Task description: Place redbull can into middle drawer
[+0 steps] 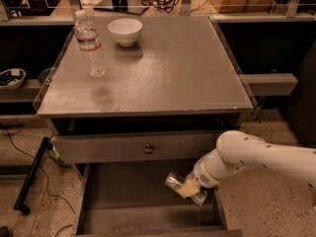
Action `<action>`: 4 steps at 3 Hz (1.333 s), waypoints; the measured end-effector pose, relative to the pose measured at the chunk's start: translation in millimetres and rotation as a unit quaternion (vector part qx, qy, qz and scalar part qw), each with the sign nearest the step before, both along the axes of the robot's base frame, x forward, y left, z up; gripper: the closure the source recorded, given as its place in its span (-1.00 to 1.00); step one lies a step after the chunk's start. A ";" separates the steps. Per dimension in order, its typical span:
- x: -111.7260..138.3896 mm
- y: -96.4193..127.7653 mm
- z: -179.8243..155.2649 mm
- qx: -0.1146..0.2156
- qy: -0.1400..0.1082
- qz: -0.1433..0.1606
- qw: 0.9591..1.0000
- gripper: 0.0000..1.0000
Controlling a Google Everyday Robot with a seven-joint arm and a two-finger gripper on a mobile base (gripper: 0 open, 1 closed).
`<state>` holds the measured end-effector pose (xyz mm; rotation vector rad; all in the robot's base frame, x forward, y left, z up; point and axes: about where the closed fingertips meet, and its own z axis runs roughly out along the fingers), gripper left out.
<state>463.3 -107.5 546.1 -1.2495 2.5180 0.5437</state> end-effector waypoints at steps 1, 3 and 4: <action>-2.1 1.4 -5.2 0.003 0.006 -0.002 1.000 1.00; -19.1 15.5 -70.4 0.038 0.054 -0.016 0.998 1.00; -19.5 15.6 -71.0 0.038 0.055 -0.016 0.998 1.00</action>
Offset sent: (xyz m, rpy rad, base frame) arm -0.0134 0.0076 -0.0318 0.0435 0.0701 -0.0158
